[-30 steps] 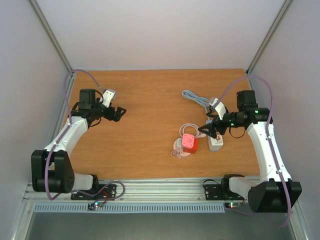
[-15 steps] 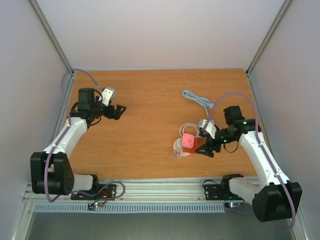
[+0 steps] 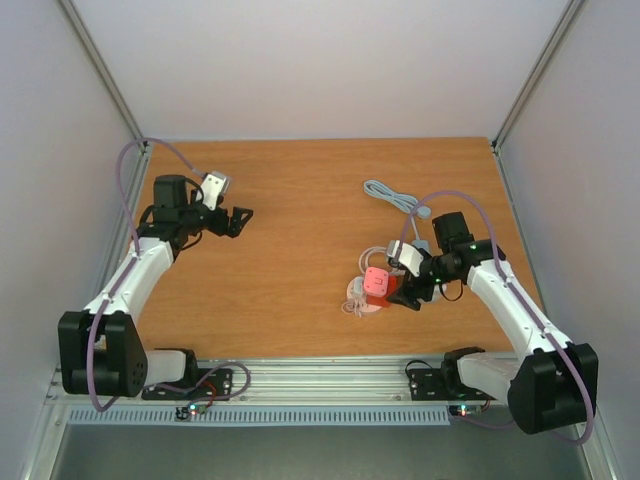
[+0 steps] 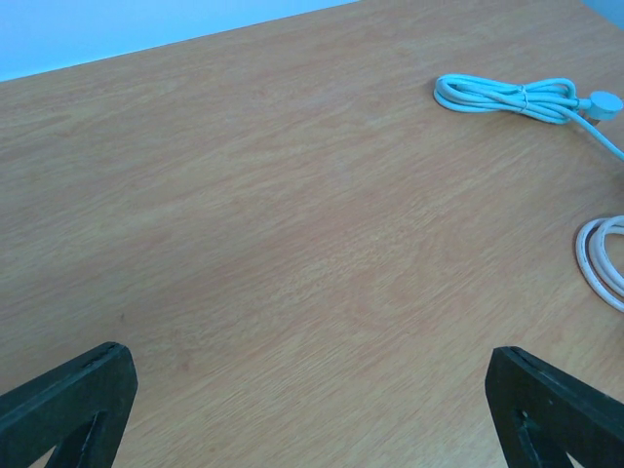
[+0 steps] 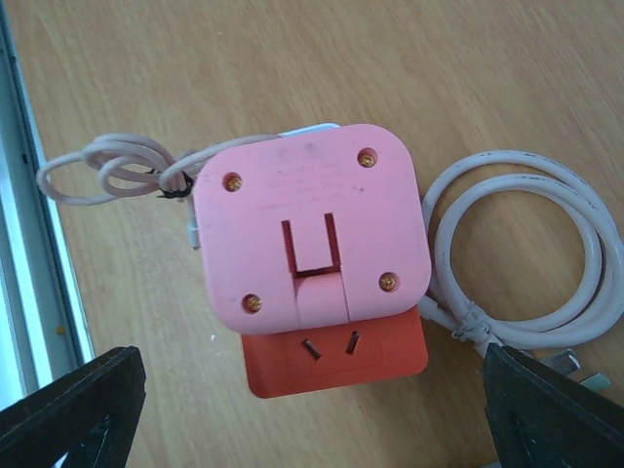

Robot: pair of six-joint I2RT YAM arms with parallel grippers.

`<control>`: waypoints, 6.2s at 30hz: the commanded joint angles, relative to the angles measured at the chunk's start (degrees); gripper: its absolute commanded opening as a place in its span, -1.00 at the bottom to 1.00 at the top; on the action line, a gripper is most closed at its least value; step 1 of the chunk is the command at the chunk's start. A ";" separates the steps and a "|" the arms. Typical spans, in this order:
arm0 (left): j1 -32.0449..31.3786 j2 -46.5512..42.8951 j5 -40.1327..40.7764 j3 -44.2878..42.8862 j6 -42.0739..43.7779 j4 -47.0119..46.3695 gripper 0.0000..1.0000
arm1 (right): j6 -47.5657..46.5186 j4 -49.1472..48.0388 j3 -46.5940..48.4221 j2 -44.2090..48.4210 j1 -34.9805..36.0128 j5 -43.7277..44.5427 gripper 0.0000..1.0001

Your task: Pull the plug off the socket

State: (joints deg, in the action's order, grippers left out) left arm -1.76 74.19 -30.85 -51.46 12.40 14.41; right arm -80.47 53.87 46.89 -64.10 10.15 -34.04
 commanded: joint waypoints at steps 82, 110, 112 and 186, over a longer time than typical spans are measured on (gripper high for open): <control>-0.35 0.47 -15.86 -6.81 -6.95 14.42 0.85 | 53.25 -44.15 15.75 -34.69 38.63 26.36 0.66; -12.10 -5.92 -20.30 3.24 -21.79 18.45 0.90 | 47.05 -72.76 -6.02 -23.84 34.52 13.82 0.81; -12.57 -5.67 -19.19 3.66 -24.72 17.34 0.93 | 47.13 -74.86 -6.38 -24.94 34.57 13.87 0.80; -22.62 2.09 5.05 1.91 -30.34 1.07 -0.12 | 46.46 -87.19 -6.12 -36.45 34.67 12.24 0.05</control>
State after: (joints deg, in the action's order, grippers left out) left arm -22.79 76.86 -30.98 -46.92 -22.04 17.74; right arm -34.39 -32.60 39.86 -99.29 44.56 -19.90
